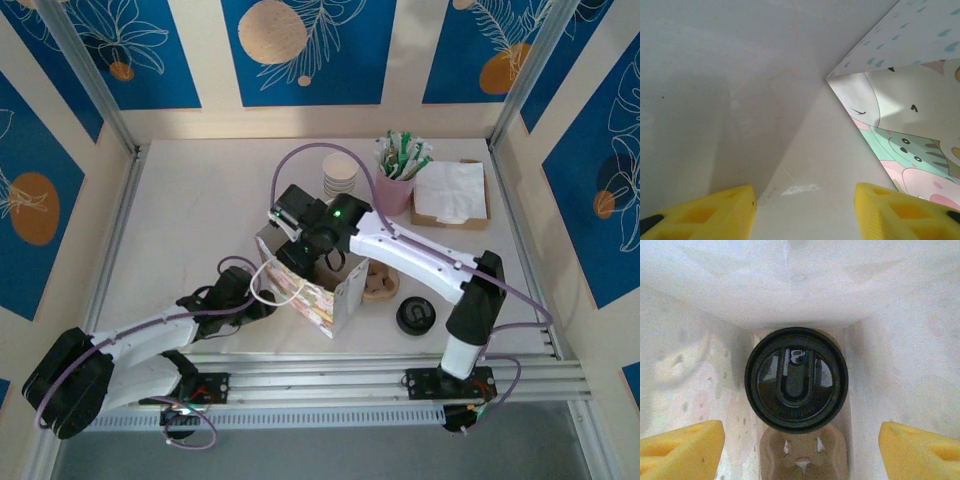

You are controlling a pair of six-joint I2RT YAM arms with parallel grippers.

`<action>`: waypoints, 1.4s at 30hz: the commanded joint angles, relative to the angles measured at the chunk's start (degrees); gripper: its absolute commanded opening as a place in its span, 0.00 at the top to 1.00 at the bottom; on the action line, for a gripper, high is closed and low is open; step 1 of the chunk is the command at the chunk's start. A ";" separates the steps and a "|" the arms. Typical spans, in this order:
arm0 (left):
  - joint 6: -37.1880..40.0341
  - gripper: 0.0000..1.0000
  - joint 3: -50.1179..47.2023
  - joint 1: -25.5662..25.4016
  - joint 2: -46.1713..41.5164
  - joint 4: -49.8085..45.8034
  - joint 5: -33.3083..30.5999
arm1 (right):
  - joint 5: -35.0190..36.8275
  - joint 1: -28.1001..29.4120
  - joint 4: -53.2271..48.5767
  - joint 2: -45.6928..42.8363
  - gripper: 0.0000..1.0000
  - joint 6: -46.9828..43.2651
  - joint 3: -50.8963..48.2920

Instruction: Pack the takeout coffee

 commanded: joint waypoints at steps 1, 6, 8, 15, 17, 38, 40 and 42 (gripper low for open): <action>1.03 0.44 0.89 -0.29 0.61 -1.41 -3.91 | -0.03 0.28 -1.46 -3.10 0.20 1.83 3.02; 1.15 0.44 1.19 -0.39 0.63 -1.75 -4.09 | 2.82 1.21 -3.66 -4.01 0.25 2.54 5.65; 1.28 0.44 1.35 -0.35 0.71 -1.67 -4.18 | 2.90 1.58 -3.99 -4.66 0.27 2.55 6.21; 2.33 0.44 2.68 -0.35 0.79 -2.82 -5.04 | 3.74 2.50 -5.63 -6.51 0.39 2.79 7.38; 2.68 0.44 3.06 -0.35 0.80 -3.02 -5.23 | 3.97 2.61 -6.07 -6.75 0.43 3.28 7.64; 6.80 0.43 8.10 0.26 4.40 -5.76 -10.07 | 4.65 3.96 -5.01 -13.83 0.49 5.30 5.37; 6.83 0.42 8.65 0.59 5.76 -5.04 -9.90 | 4.68 3.96 -4.07 -15.24 0.49 5.33 4.50; 6.73 0.42 9.16 0.92 7.26 -3.25 -9.31 | 4.67 3.96 -2.16 -17.03 0.49 4.81 2.90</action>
